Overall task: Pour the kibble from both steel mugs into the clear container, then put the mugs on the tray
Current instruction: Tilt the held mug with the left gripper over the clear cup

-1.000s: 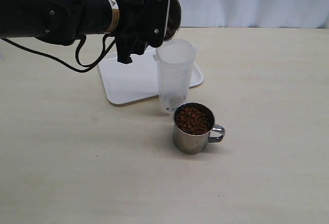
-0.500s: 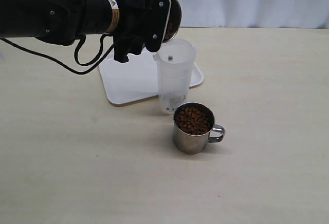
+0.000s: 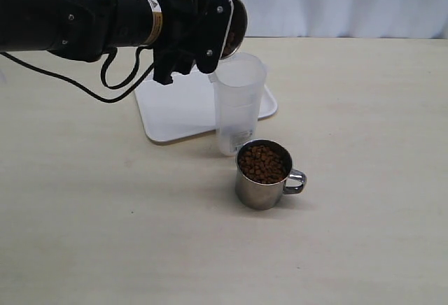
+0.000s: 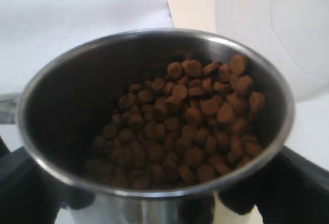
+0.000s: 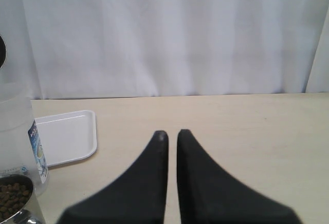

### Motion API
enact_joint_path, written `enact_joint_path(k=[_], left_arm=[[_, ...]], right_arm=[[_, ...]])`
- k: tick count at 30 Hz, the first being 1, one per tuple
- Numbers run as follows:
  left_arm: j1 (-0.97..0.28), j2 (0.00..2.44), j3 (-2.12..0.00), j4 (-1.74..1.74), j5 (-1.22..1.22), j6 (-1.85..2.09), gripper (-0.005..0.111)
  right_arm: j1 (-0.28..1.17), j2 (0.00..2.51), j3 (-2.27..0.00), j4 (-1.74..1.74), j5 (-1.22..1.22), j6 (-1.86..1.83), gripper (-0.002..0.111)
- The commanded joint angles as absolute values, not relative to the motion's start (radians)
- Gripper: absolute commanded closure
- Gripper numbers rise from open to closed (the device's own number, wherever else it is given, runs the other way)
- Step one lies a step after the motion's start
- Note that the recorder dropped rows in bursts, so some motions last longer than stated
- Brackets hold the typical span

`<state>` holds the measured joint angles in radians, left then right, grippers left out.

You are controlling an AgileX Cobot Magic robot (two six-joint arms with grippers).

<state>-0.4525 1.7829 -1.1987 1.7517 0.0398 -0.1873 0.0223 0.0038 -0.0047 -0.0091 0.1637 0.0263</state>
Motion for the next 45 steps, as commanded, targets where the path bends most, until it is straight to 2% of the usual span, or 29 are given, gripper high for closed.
enact_joint_path(k=[1, 18, 45], left_arm=[[-0.455, 1.777, -1.212, 1.744, 0.082, -0.194, 0.107], [-0.536, 1.777, -1.212, 1.744, 0.229, -0.185, 0.107], [-0.536, 1.777, -1.212, 1.744, 0.259, -0.191, 0.107]], right_arm=[[0.026, 0.000, 0.000, -0.015, 0.162, 0.022, 0.103], [0.026, 0.000, 0.000, -0.015, 0.162, 0.022, 0.103], [0.026, 0.000, 0.000, -0.015, 0.162, 0.022, 0.103]])
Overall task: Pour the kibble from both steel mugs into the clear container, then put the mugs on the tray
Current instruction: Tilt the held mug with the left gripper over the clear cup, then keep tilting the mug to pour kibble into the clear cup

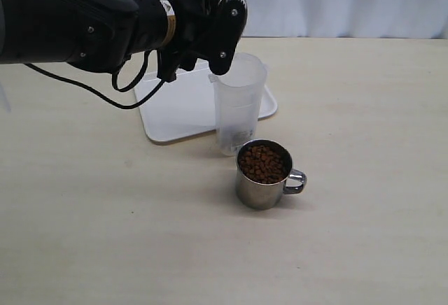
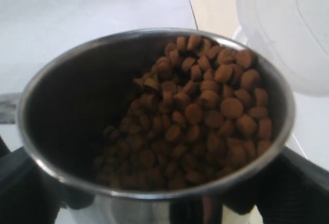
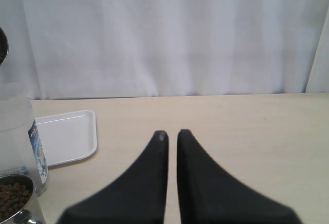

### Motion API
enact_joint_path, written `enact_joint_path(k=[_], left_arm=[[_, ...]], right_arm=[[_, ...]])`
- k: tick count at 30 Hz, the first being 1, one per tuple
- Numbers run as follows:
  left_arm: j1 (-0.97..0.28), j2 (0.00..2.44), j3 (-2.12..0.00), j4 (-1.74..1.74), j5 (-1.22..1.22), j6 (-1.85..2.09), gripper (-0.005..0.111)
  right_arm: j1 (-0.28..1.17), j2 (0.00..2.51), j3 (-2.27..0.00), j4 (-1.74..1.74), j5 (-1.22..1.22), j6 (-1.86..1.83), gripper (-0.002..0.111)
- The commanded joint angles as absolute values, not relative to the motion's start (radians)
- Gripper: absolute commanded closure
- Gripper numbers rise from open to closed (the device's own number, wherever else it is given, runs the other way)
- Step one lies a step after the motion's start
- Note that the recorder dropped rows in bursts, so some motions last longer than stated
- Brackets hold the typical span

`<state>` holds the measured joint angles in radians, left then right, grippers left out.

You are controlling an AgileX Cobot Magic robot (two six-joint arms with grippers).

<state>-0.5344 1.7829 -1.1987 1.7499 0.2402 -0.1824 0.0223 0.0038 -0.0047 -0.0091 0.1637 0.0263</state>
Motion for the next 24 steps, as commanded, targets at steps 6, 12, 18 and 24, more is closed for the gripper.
enact_joint_path(k=[6, 12, 18, 24], left_arm=[[-0.536, 1.777, -1.212, 1.744, 0.286, -0.180, 0.107], [-0.538, 1.777, -1.212, 1.744, 0.274, -0.165, 0.107], [-0.570, 1.777, -1.212, 1.744, 0.307, -0.165, 0.107], [-0.570, 1.777, -1.212, 1.744, 0.309, -0.189, 0.107]], right_arm=[[0.026, 0.000, 0.000, -0.015, 0.162, 0.022, 0.103], [0.026, 0.000, 0.000, -0.015, 0.162, 0.022, 0.103], [0.026, 0.000, 0.000, -0.015, 0.162, 0.022, 0.103], [0.026, 0.000, 0.000, -0.015, 0.162, 0.022, 0.103]])
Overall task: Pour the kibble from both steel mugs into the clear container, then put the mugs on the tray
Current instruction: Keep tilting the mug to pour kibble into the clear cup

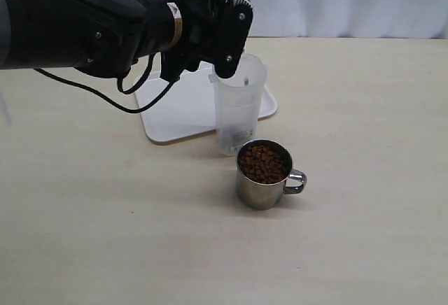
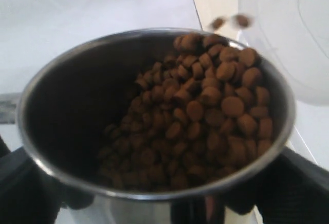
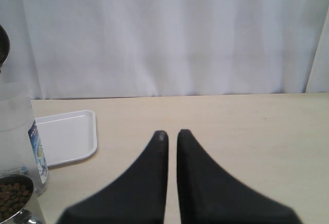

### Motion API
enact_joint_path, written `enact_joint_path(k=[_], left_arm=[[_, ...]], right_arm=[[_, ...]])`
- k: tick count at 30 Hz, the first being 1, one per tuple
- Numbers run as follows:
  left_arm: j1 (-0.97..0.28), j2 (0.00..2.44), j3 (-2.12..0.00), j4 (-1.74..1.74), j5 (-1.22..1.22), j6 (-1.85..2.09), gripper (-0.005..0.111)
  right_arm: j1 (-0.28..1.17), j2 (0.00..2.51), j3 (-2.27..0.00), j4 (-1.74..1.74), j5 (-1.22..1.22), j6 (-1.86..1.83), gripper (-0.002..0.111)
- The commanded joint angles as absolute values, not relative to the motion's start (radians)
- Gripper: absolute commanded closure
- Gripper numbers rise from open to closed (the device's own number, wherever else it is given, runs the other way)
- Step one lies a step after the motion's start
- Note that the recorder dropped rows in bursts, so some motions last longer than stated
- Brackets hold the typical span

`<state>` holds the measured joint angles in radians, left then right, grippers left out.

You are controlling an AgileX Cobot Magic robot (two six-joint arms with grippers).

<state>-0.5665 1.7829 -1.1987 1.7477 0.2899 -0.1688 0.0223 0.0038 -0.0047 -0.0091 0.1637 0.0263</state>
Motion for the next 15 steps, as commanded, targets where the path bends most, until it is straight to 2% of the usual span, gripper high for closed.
enact_joint_path(k=[1, 15], left_arm=[[-0.570, 1.777, -1.212, 1.744, 0.309, -0.189, 0.107], [-0.585, 1.777, -1.212, 1.744, 0.321, -0.135, 0.107]], right_arm=[[0.026, 0.000, 0.000, -0.015, 0.162, 0.022, 0.103], [0.026, 0.000, 0.000, -0.015, 0.162, 0.022, 0.103]])
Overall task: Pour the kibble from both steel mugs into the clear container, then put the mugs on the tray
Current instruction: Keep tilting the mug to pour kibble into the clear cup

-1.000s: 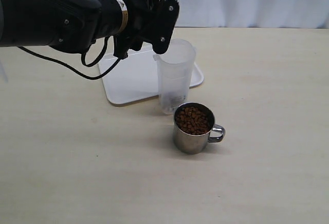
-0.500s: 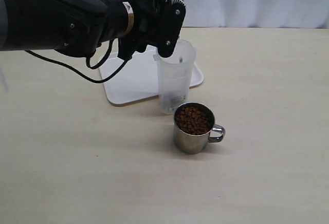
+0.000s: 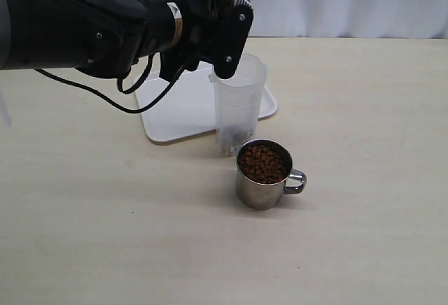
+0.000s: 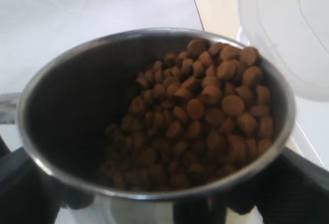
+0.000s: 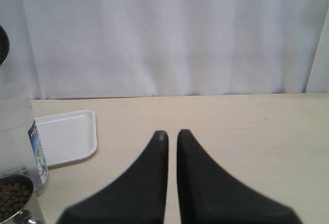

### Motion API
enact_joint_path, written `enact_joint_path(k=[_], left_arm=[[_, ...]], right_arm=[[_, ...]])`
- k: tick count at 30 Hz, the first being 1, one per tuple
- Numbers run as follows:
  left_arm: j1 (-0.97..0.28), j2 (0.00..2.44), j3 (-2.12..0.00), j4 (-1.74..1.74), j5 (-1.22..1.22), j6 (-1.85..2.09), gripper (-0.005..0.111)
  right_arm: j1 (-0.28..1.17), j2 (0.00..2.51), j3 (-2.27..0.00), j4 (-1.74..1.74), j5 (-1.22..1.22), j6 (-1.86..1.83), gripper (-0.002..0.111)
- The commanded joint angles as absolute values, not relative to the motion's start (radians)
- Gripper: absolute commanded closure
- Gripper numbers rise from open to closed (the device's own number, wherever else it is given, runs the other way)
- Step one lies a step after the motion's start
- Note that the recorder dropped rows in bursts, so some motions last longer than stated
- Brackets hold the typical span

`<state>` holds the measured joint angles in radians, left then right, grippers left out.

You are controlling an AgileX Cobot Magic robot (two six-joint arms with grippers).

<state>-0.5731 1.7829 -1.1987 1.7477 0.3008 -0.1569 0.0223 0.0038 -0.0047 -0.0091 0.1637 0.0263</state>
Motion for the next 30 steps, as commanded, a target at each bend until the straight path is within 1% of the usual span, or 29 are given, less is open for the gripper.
enact_joint_path(k=[1, 30], left_arm=[[-0.587, 1.777, -1.212, 1.744, 0.325, -0.132, 0.107], [-0.618, 1.777, -1.212, 1.744, 0.405, -0.042, 0.107]], right_arm=[[0.026, 0.000, 0.000, -0.015, 0.162, 0.022, 0.103], [0.026, 0.000, 0.000, -0.015, 0.162, 0.022, 0.103]])
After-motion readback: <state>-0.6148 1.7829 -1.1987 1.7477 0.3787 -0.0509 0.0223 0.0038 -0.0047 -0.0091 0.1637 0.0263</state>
